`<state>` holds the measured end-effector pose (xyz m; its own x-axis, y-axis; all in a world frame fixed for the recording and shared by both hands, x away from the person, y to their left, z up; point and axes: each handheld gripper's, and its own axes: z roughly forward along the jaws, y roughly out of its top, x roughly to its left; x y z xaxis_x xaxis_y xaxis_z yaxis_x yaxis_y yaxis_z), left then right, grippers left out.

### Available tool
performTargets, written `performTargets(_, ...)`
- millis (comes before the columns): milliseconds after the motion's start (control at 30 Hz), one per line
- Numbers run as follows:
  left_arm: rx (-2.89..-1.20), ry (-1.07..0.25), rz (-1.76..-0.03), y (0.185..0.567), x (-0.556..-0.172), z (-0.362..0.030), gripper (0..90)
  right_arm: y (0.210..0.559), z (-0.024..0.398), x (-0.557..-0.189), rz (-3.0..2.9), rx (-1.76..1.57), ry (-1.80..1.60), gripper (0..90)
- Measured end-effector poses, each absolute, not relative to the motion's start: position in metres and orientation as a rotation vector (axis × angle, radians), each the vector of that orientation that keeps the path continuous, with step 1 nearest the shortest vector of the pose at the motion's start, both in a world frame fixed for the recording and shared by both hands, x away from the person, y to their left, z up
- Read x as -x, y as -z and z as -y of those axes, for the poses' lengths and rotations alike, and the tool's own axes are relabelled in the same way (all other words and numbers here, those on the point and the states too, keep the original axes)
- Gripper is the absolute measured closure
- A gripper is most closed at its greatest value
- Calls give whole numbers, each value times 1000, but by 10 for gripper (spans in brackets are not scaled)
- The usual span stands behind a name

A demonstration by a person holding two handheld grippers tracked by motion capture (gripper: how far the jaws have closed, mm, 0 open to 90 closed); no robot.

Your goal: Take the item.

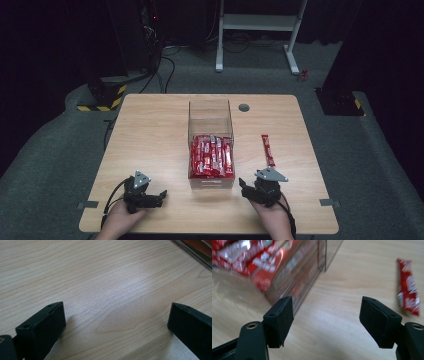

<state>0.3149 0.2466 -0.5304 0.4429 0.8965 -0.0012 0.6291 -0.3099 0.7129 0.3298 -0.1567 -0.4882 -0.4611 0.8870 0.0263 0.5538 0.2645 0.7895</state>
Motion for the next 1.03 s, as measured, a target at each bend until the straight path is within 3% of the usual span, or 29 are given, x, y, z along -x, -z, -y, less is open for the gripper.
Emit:
performTargets(333, -2051, -534, -1274, 530, -315, -247, 18, 525, 138, -321, -2204, -1327, -927, 245)
performTargets(467, -2051, -534, -1274, 530, -315, -247, 18, 525, 135, -322, -2197, -1326, -917, 220)
performTargets(533, -2051, -534, -1274, 530, -315, -247, 18, 526, 131, -325, -2211, -1331, -909, 138)
performTargets(1033, -2037, -541, -1286, 531, -314, -246, 28, 526, 131, -333, -2209, -1338, -892, 115)
